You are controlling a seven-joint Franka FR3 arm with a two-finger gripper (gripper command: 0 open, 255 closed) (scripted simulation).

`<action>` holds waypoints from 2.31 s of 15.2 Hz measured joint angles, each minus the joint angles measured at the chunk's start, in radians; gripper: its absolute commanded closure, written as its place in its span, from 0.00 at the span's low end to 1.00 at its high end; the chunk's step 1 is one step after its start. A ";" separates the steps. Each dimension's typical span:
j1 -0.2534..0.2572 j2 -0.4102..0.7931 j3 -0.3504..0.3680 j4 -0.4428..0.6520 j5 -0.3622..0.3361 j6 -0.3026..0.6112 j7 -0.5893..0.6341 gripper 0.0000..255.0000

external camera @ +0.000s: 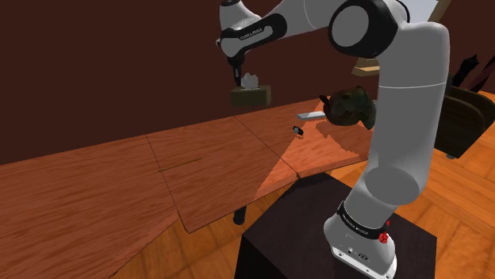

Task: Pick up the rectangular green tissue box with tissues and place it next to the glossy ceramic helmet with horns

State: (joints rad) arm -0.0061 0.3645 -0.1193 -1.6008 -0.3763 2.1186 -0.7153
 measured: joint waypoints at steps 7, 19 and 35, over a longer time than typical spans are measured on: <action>0.001 -0.014 0.003 0.072 0.014 -0.082 -0.031 1.00; 0.003 -0.023 0.006 0.216 0.033 -0.227 -0.083 1.00; -0.020 -0.058 -0.003 0.343 0.051 -0.368 -0.169 1.00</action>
State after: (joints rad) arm -0.0259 0.3068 -0.1220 -1.2580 -0.3254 1.7503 -0.8843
